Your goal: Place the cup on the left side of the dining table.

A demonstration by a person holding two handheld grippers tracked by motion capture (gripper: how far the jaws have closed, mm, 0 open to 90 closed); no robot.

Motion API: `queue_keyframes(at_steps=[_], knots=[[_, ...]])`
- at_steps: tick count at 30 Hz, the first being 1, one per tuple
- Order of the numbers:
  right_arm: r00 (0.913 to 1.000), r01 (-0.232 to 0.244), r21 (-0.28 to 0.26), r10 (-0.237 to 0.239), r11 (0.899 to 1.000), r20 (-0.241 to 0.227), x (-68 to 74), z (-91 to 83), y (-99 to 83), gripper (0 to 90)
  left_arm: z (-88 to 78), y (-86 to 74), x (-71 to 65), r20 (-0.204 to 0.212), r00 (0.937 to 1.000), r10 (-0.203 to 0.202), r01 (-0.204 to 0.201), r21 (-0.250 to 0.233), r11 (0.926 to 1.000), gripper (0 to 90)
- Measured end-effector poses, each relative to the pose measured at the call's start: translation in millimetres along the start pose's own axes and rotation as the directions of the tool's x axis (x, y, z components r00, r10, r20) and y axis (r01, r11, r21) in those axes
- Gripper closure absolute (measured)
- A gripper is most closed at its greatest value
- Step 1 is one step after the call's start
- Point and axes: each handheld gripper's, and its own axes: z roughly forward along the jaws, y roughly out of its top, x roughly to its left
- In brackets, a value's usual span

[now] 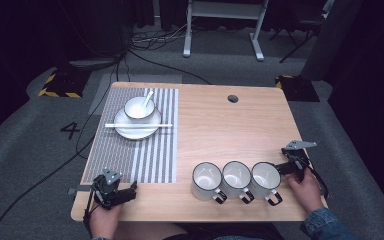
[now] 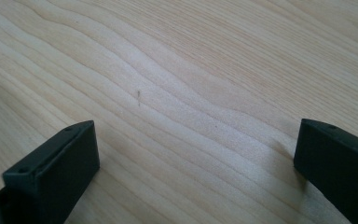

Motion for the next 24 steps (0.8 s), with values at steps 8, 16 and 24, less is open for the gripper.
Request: queue_keyframes(at_steps=[8,16,24], knots=[[1.0000,-0.001,0.000,0.001,1.000,-0.001,0.1,-0.1,0.0,0.2,-0.6,-0.8,3.3,0.032,0.9991,0.029,-0.029,0.004,0.9996,12.3],[1.0000,-0.003,0.001,0.003,1.000,-0.001,0.3,-0.1,0.1,0.2,-0.3,-0.2,3.5,0.037,0.9990,0.024,-0.024,0.002,0.9997,12.2],[1.0000,0.001,0.000,-0.001,1.000,0.000,0.0,0.0,0.0,0.2,0.4,1.0,2.9,0.042,0.9985,0.036,-0.037,0.016,0.9992,8.9]])
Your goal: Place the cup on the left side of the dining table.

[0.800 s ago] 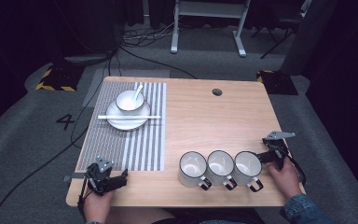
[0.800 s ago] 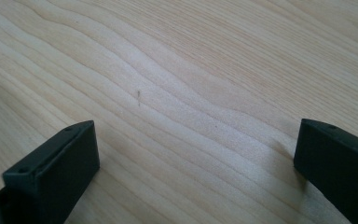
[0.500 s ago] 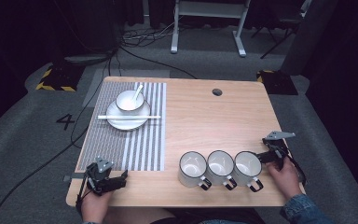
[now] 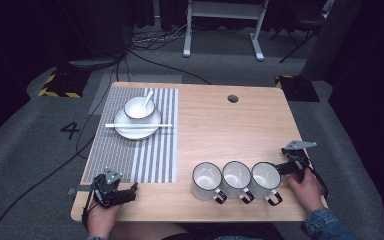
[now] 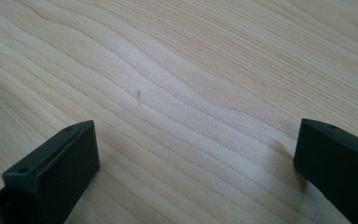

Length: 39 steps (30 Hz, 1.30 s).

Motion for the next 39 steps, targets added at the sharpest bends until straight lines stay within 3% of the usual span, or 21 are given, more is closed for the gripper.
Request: queue_keyframes(at_steps=[11,14,15,16,18,23,27,30,32,33,34,35,37,39], knots=[[1.0000,0.000,0.000,0.000,1.000,0.000,0.0,0.0,0.0,0.2,-0.6,0.8,1.7,0.018,0.9998,0.009,-0.009,0.010,0.9999,8.2],[1.0000,-0.006,0.002,0.006,1.000,-0.001,0.5,-0.2,0.2,0.2,-2.4,1.1,4.3,0.038,0.9990,-0.022,0.022,-0.003,0.9998,10.3],[1.0000,-0.004,0.001,0.004,1.000,0.000,0.3,-0.1,0.1,0.2,-4.2,1.7,6.3,0.077,0.9958,-0.049,0.051,-0.022,0.9984,15.0],[1.0000,-0.004,0.001,0.004,1.000,0.000,0.3,-0.1,0.1,0.2,-4.2,1.7,6.3,0.077,0.9958,-0.049,0.051,-0.022,0.9984,14.5],[1.0000,-0.001,0.000,0.001,1.000,0.000,0.0,0.0,0.1,0.2,-9.1,2.9,6.1,0.058,0.9976,-0.039,0.044,-0.075,0.9962,14.2],[1.0000,-0.001,0.001,0.001,1.000,0.000,0.1,0.0,0.1,0.2,-16.1,4.7,2.7,0.038,0.9985,-0.039,0.044,-0.142,0.9889,12.9],[1.0000,-0.002,0.001,0.002,1.000,0.000,0.1,0.0,0.1,0.2,-24.2,5.7,1.0,0.021,0.9989,-0.042,0.046,-0.221,0.9741,12.8],[1.0000,0.000,0.000,0.000,1.000,0.000,0.0,0.0,0.0,0.2,-30.9,6.7,-2.1,0.053,0.9969,-0.058,0.071,-0.272,0.9598,12.9],[1.0000,-0.001,0.001,0.001,1.000,0.000,0.1,-0.1,0.1,0.2,-36.2,7.4,-6.6,0.056,0.9967,-0.060,0.074,-0.318,0.9450,12.9],[1.0000,-0.001,0.001,0.001,1.000,0.000,0.1,-0.1,0.1,0.2,-36.2,7.4,-6.6,0.056,0.9967,-0.060,0.074,-0.318,0.9450,12.9],[1.0000,0.000,0.000,0.000,1.000,0.000,0.0,0.0,0.0,0.2,-38.9,7.9,-7.9,0.048,0.9976,-0.050,0.063,-0.329,0.9423,12.9],[1.0000,-0.002,0.001,0.002,1.000,0.000,0.2,-0.1,0.1,0.2,-43.1,9.0,-11.1,0.038,0.9983,-0.043,0.054,-0.364,0.9300,12.9],[1.0000,-0.003,0.001,0.003,1.000,0.000,0.3,-0.1,0.1,0.2,-45.6,9.5,-12.2,0.026,0.9990,-0.036,0.043,-0.375,0.9262,12.9],[1.0000,-0.004,0.002,0.004,1.000,0.000,0.4,-0.2,0.2,0.2,-50.9,10.3,-15.3,0.004,0.9993,-0.036,0.035,-0.408,0.9125,13.1]])
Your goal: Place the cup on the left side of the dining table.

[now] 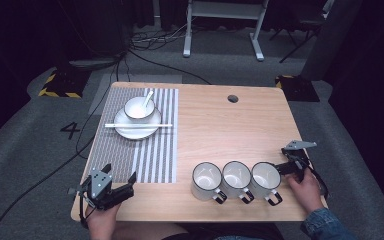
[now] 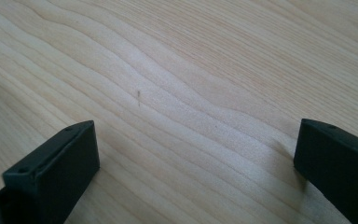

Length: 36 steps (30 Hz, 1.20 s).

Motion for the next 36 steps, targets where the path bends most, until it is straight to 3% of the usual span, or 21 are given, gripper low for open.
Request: queue_keyframes(at_steps=[6,17,25,36], knots=[[1.0000,0.003,-0.001,-0.003,1.000,0.000,-0.3,0.1,-0.1,0.2,-3.0,1.4,-2.9,-0.008,1.0000,-0.003,0.003,-0.021,0.9998,13.3],[1.0000,0.000,0.000,0.000,1.000,0.000,0.0,0.0,0.0,0.2,-2.4,4.1,-9.2,-0.001,0.9999,0.016,-0.016,-0.011,0.9998,13.3],[1.0000,0.000,-0.001,0.000,1.000,0.000,0.0,0.1,0.0,0.2,4.0,13.2,-21.1,0.052,0.9986,0.013,-0.012,-0.018,0.9998,13.3],[1.0000,0.004,-0.002,-0.004,1.000,0.001,-0.4,0.2,-0.2,0.2,22.2,24.3,-42.0,0.124,0.9906,0.058,-0.060,0.010,0.9982,13.3]])
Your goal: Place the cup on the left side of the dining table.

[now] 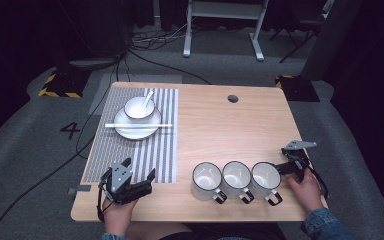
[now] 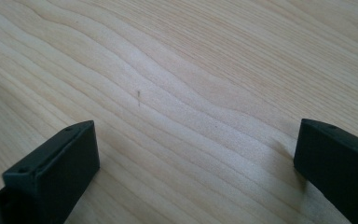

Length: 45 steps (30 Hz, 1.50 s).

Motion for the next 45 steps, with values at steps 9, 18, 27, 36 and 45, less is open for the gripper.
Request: queue_keyframes(at_steps=[9,18,27,36,45], knots=[[1.0000,-0.003,0.001,0.003,1.000,-0.001,0.3,-0.1,0.1,0.2,18.9,9.0,-15.5,0.056,0.9970,0.054,-0.056,0.028,0.9981,13.2],[1.0000,-0.006,0.002,0.006,1.000,-0.001,0.6,-0.3,0.1,0.2,36.0,16.9,-32.2,0.130,0.9882,0.081,-0.086,0.035,0.9957,13.2],[1.0000,-0.006,0.002,0.006,1.000,0.000,0.6,-0.3,0.1,0.2,53.9,14.1,-54.6,0.184,0.9782,0.096,-0.104,0.032,0.9941,12.1],[1.0000,-0.006,0.002,0.006,1.000,0.000,0.6,-0.3,0.1,0.2,57.3,12.8,-63.1,0.227,0.9717,0.064,-0.075,0.040,0.9964,13.8],[1.0000,-0.003,0.001,0.003,1.000,0.000,0.4,-0.1,0.1,0.2,51.2,11.3,-65.5,0.331,0.9418,0.059,-0.074,0.033,0.9967,12.0]])
